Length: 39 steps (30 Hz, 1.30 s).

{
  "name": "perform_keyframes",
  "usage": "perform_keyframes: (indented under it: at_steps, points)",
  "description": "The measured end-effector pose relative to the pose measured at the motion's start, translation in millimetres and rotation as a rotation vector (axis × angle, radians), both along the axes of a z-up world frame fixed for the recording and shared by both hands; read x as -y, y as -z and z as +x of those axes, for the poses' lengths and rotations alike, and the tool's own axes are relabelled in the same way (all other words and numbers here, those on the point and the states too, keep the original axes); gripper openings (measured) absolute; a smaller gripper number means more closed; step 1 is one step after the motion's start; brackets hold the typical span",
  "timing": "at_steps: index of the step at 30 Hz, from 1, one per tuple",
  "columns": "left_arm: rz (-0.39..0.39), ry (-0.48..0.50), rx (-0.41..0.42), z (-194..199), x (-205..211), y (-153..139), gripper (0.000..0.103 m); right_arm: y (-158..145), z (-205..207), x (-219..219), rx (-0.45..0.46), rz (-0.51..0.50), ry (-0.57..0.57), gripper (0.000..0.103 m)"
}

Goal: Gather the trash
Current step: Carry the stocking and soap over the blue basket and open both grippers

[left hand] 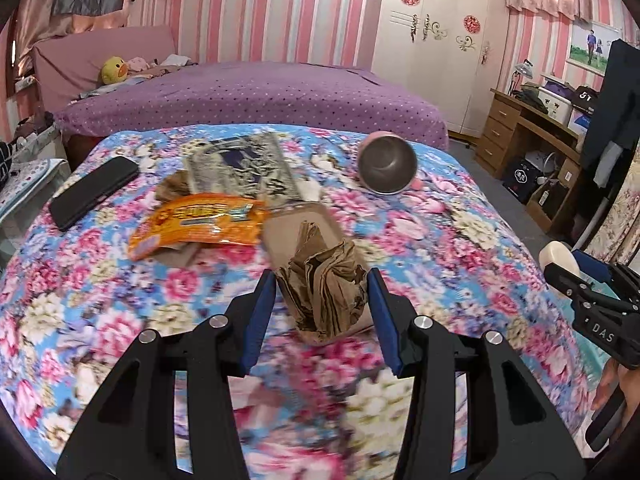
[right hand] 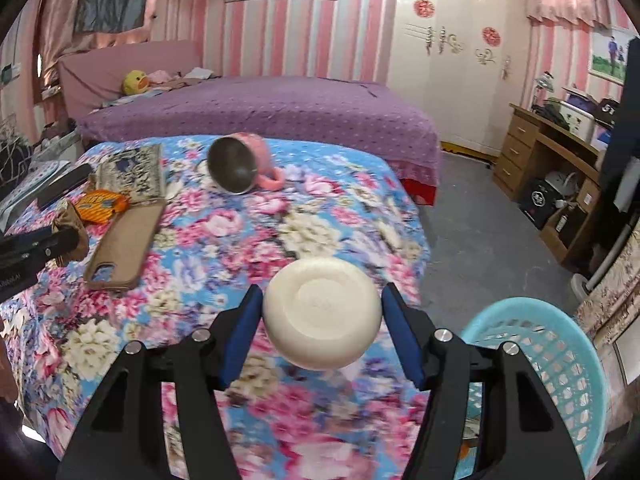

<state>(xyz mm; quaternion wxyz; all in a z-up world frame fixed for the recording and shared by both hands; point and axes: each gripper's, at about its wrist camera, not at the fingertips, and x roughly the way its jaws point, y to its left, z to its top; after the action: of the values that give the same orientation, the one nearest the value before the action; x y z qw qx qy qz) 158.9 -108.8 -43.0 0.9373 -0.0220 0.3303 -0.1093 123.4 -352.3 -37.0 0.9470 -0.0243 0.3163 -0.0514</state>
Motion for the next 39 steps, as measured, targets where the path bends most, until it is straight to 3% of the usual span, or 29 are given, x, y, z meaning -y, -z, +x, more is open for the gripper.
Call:
perform_keyframes:
  at_steps: [19, 26, 31, 39]
  points:
    - [0.035, 0.075, 0.038, -12.8, 84.0, 7.7, 0.046, 0.7, -34.7, 108.9, -0.001, -0.002, 0.160, 0.061]
    - [0.022, 0.104, 0.069, -24.1, 113.2, -2.1, 0.046, 0.3, -55.2, 147.2, -0.004, -0.018, 0.223, 0.061]
    - [0.056, 0.141, 0.085, -29.9, 146.2, -4.0, 0.046, 3.2, -68.0, 175.0, 0.000, -0.005, 0.264, 0.061]
    - [0.022, 0.250, 0.104, -44.8, 212.4, -5.3, 0.046, 8.1, -96.0, 217.9, 0.019, 0.010, 0.357, 0.061]
